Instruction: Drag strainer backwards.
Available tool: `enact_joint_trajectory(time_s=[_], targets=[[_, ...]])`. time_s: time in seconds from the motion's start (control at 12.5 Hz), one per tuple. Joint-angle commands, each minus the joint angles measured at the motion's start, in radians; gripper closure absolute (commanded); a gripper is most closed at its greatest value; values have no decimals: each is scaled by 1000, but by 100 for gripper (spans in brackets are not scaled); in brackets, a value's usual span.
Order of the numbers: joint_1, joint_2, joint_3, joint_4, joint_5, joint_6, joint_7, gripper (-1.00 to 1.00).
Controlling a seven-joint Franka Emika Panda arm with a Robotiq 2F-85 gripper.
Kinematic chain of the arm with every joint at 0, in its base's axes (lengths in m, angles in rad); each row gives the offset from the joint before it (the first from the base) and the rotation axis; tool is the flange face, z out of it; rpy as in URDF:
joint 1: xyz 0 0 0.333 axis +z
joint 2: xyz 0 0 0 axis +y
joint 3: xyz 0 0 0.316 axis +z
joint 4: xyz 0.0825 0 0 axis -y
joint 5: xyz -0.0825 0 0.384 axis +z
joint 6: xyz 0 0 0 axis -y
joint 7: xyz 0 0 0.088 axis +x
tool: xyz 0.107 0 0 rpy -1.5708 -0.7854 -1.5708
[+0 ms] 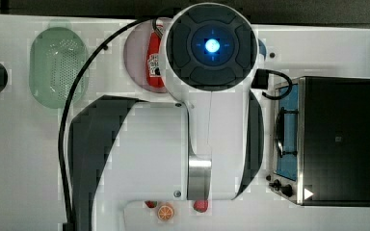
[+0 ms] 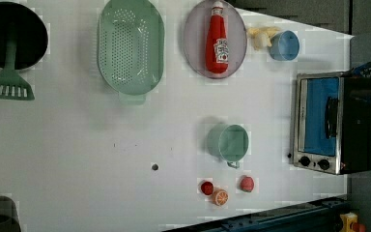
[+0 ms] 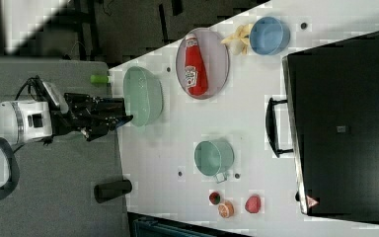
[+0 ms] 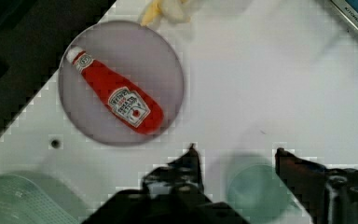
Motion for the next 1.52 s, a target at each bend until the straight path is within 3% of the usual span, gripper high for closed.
enact_joint_trajectory(time_s=[0.08, 0.24, 0.48, 1.12, 1.52], targets=[[-26, -288, -10, -107, -11, -194, 57, -58], [-16, -275, 8, -107, -8, -172, 57, -99], [9, -210, 86, -105, -5, -85, 98, -100], [38, 108, 375, -80, -7, 263, 593, -100], [105, 355, 436, 8, -7, 400, 941, -100]])
